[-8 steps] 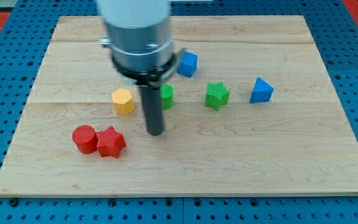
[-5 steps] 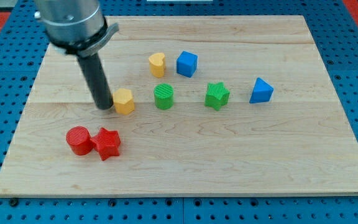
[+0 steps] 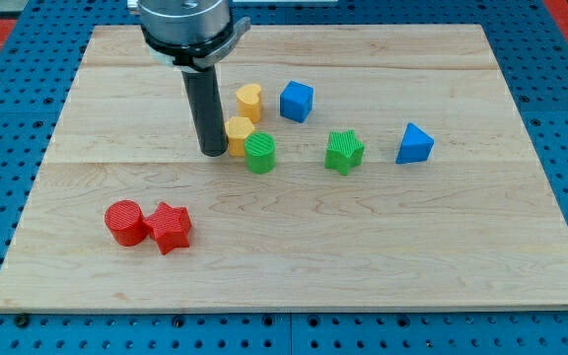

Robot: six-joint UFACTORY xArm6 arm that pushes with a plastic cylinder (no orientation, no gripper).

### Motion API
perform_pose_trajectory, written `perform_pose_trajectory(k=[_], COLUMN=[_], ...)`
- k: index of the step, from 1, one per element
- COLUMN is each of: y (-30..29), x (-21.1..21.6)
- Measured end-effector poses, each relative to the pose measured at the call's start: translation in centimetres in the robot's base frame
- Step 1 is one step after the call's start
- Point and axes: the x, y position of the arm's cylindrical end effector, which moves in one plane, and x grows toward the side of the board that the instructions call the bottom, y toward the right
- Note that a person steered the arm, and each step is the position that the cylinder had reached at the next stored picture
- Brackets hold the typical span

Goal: Move the yellow hexagon towards the bottom left

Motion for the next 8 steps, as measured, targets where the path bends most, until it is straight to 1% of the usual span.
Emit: perform_pose_trajectory(k=[1, 2, 3, 4, 5, 6, 7, 8], y=[1.5, 5.7, 8.1, 6.5, 6.5, 1.5, 1.3, 5.0], x=[1.2, -0.1, -2.7, -6.0, -9.8, -11.5, -7.3, -6.9])
